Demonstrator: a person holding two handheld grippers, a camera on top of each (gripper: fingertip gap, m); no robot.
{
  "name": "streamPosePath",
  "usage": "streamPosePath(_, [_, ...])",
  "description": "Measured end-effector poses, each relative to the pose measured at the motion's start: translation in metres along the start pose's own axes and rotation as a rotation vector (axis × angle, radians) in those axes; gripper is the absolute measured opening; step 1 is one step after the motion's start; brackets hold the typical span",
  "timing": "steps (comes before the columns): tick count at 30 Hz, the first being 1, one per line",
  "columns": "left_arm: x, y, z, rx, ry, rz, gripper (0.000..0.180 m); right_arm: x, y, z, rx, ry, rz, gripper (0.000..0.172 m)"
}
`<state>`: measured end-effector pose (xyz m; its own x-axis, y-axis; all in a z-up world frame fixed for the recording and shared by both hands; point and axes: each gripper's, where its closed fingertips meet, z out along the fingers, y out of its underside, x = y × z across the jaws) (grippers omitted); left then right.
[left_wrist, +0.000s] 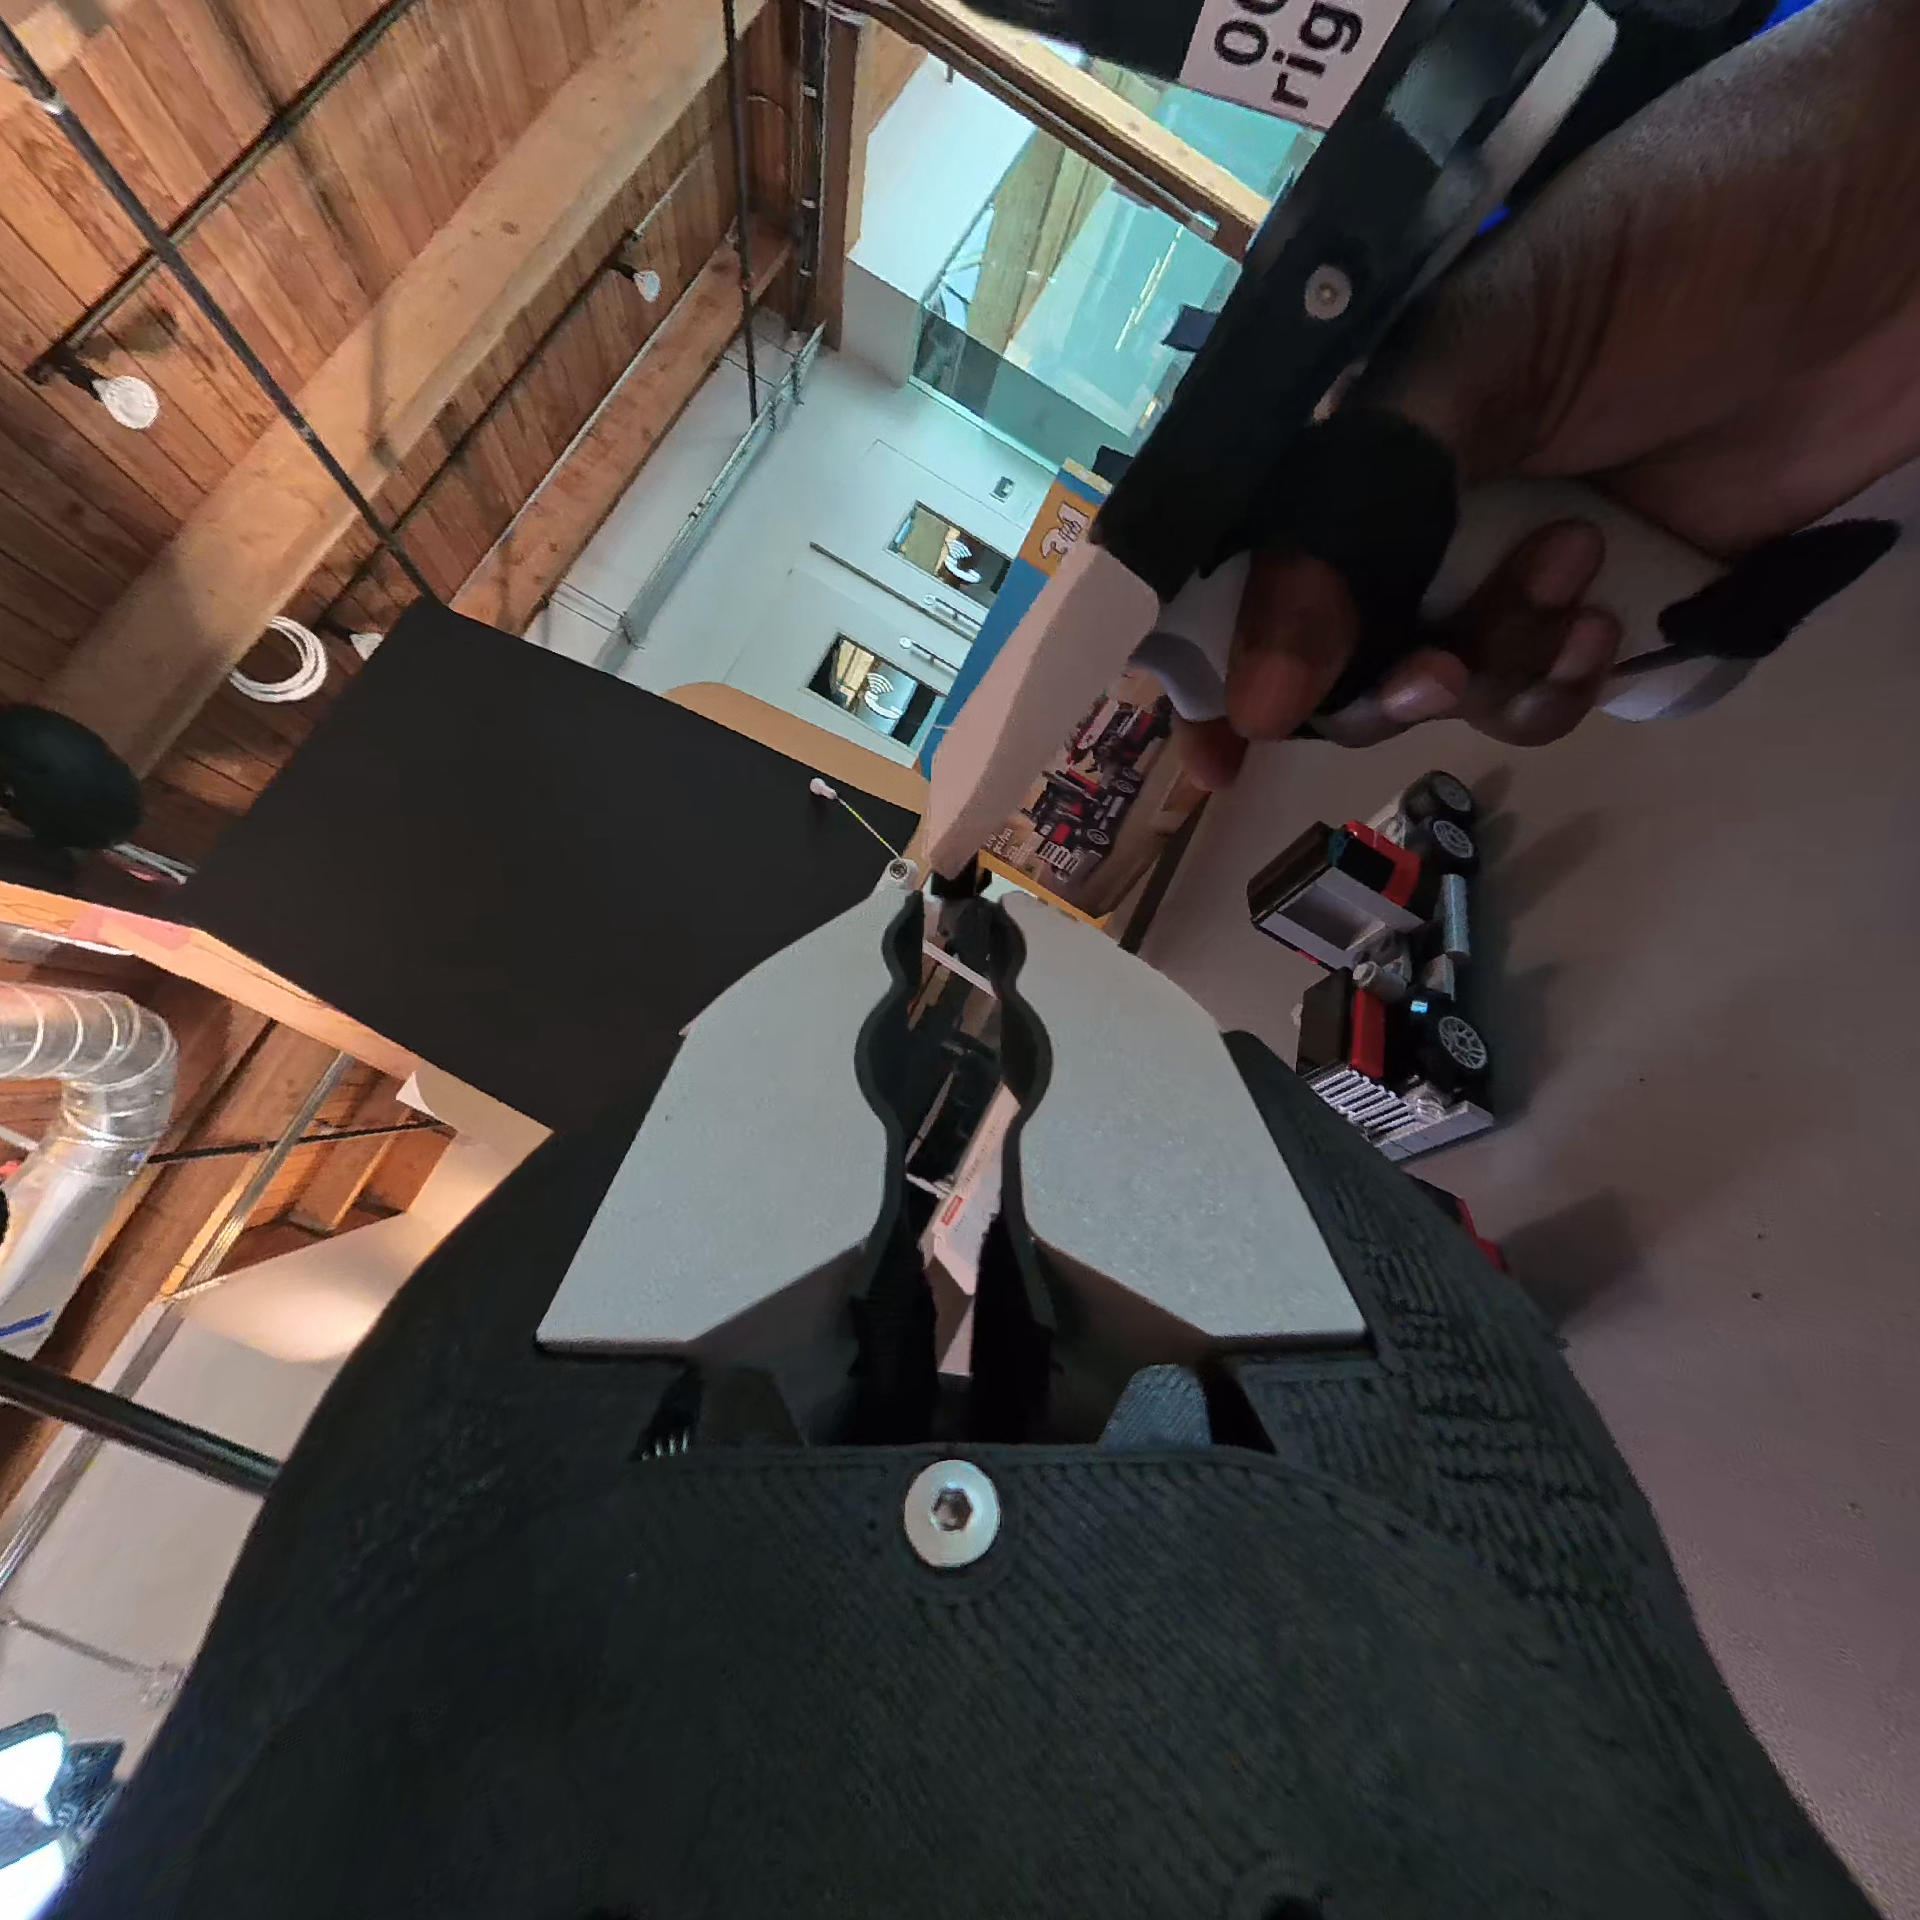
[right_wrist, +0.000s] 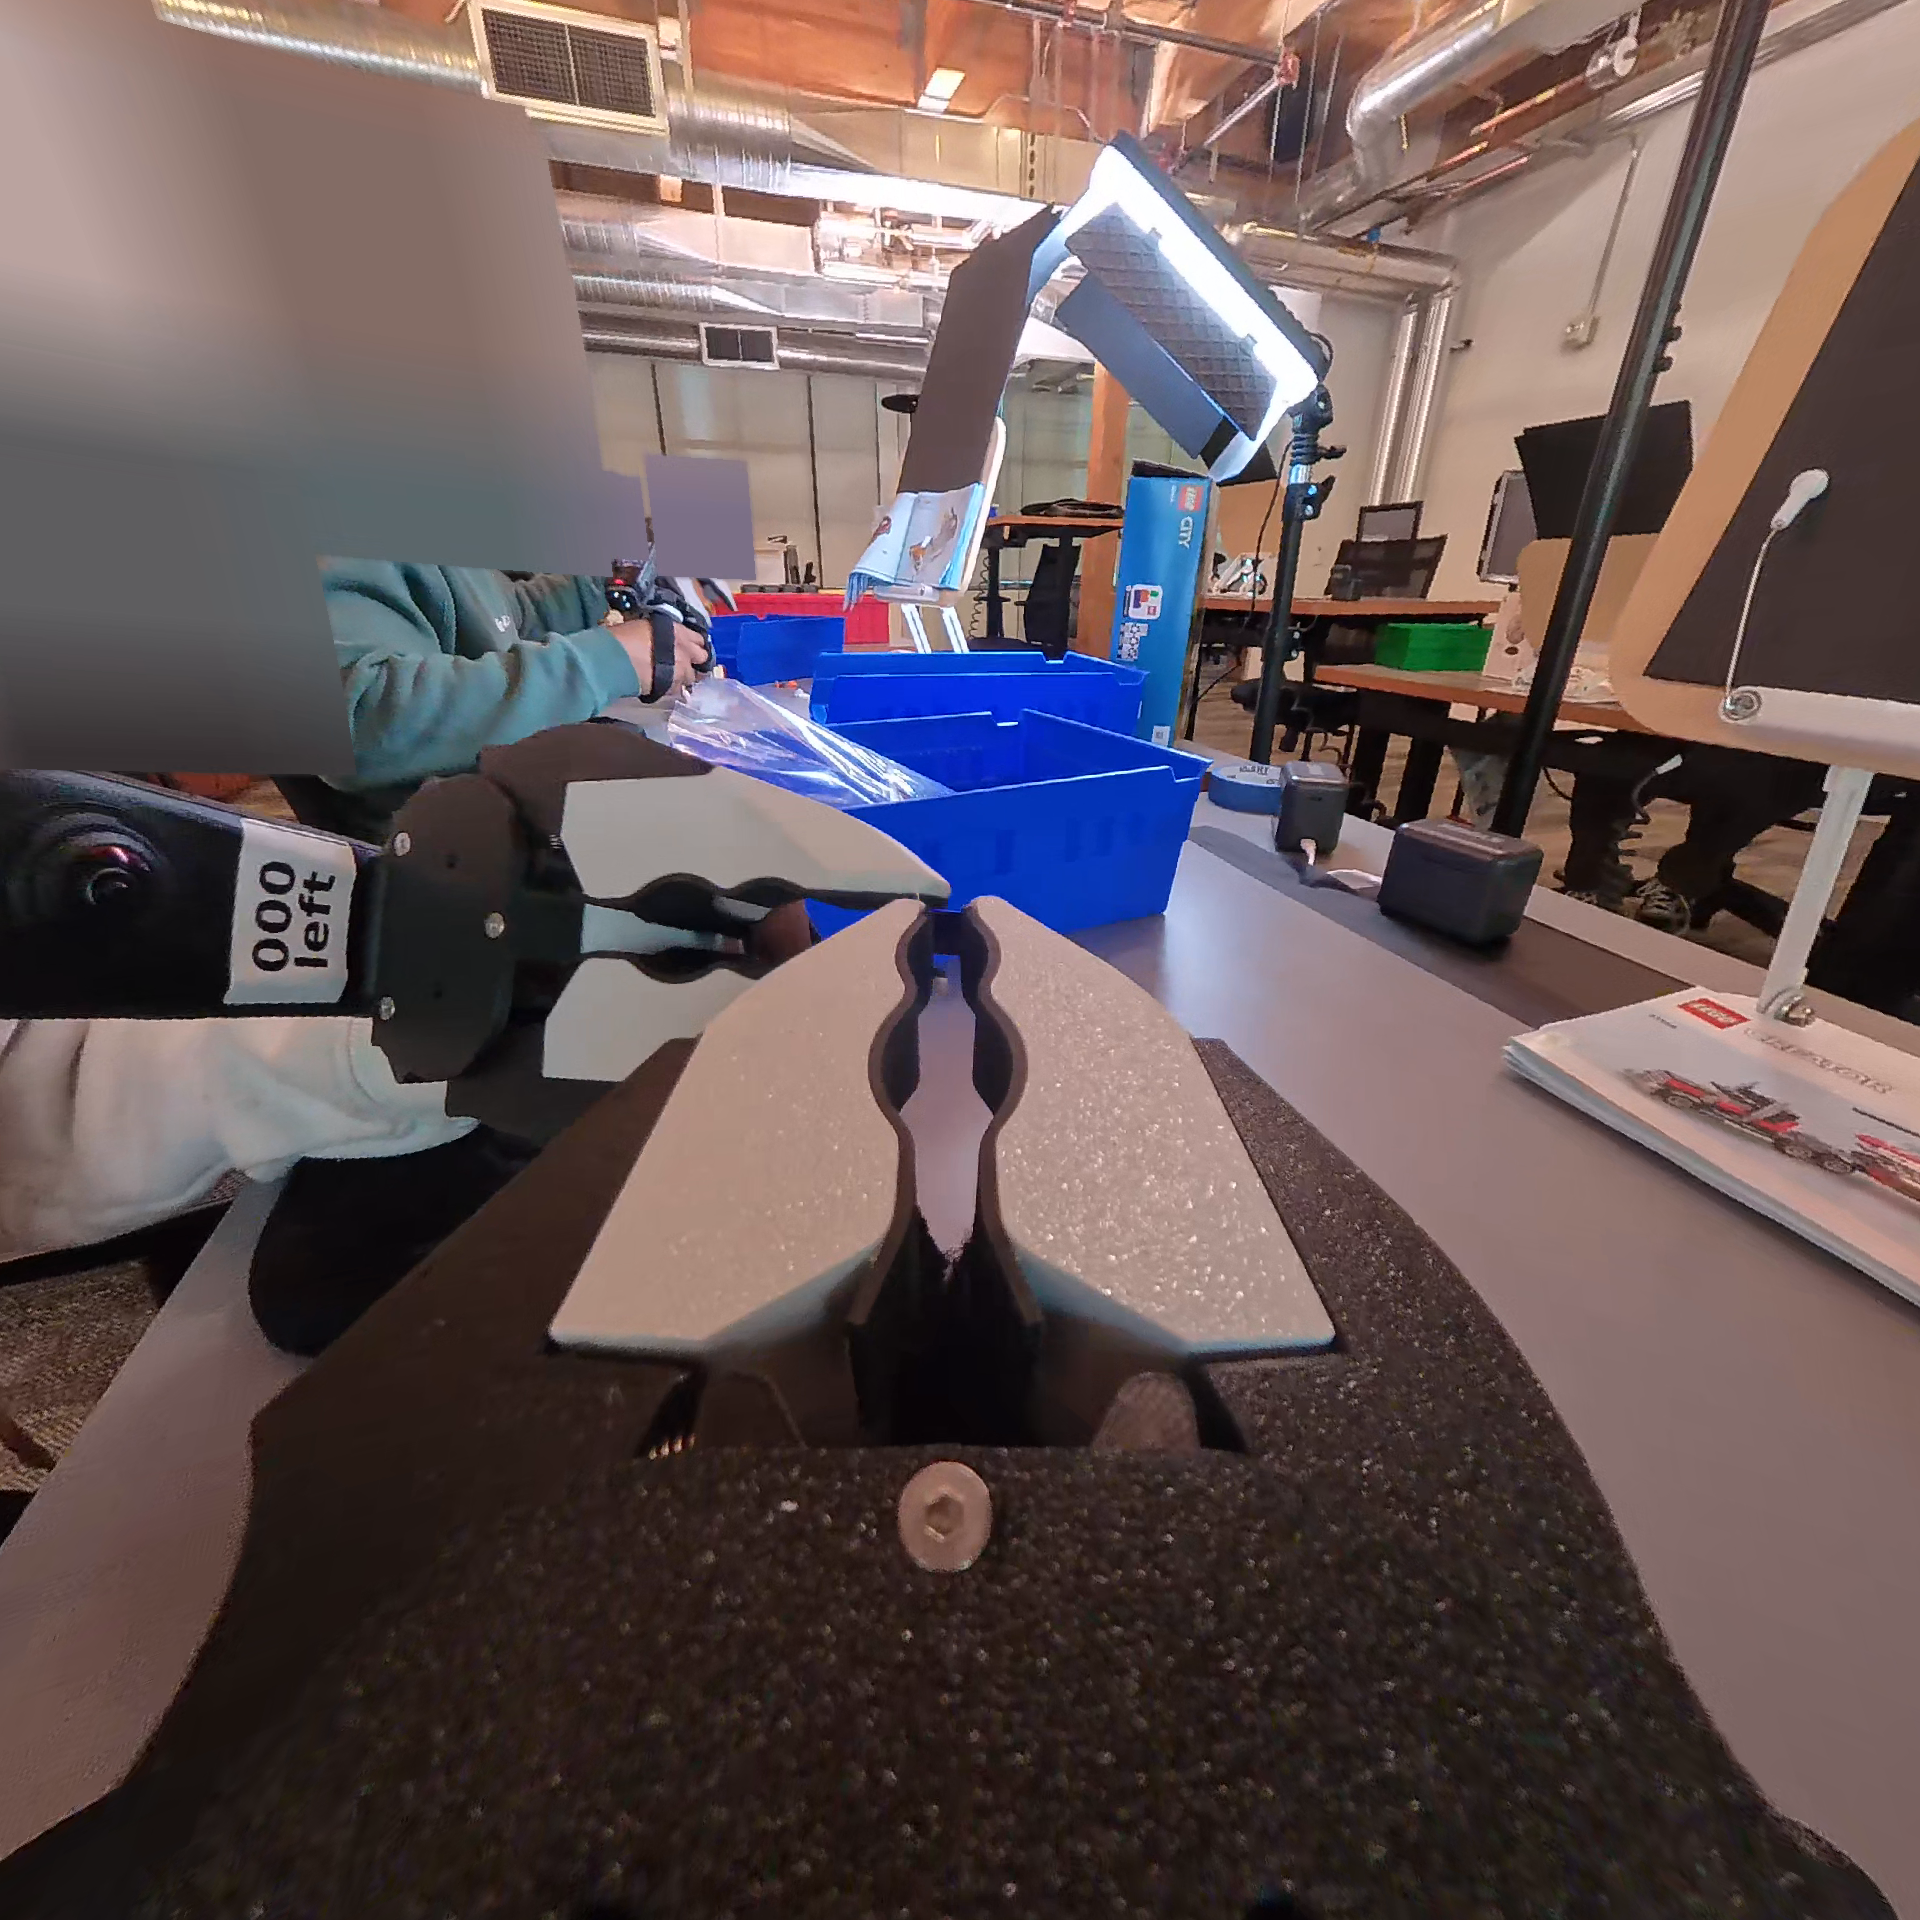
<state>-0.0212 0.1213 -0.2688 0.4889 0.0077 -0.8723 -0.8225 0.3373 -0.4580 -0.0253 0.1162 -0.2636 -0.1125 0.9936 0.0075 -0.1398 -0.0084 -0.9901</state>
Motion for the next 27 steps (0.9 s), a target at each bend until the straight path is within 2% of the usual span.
streamPosePath(2, [-0.001,0.001,0.000,-0.008,-0.002,0.000,0.003,-0.001,0.000,0.000,-0.003,-0.003,-0.004,0.004])
streamPosePath(6, [-0.002,-0.001,-0.002,-0.004,0.015,-0.020,0.003,-0.005,-0.003,-0.001,-0.001,-0.003,-0.085,0.004])
streamPosePath(10, [-0.001,-0.005,-0.003,0.011,0.112,-0.236,0.002,-0.009,-0.004,-0.003,-0.091,0.113,-0.559,0.004])
streamPosePath(15, [0.004,-0.004,-0.004,0.011,0.245,-0.529,0.002,-0.012,-0.002,-0.004,-0.154,0.179,-0.851,0.004])
streamPosePath(19, [0.004,-0.008,-0.006,0.040,0.334,-0.725,0.002,-0.016,-0.003,-0.005,-0.161,0.182,-0.948,0.003])
streamPosePath(22, [0.007,-0.012,-0.009,0.074,0.457,-0.952,0.002,-0.022,-0.004,-0.006,-0.136,0.147,-0.958,0.003])
streamPosePath(25, [0.005,-0.019,-0.012,0.135,0.561,-1.187,0.002,-0.028,-0.010,-0.007,-0.067,0.098,-0.869,0.000])
streamPosePath(27, [-0.006,-0.015,-0.011,0.177,0.556,-1.353,0.002,-0.040,-0.013,-0.006,-0.011,0.010,-0.796,0.000])
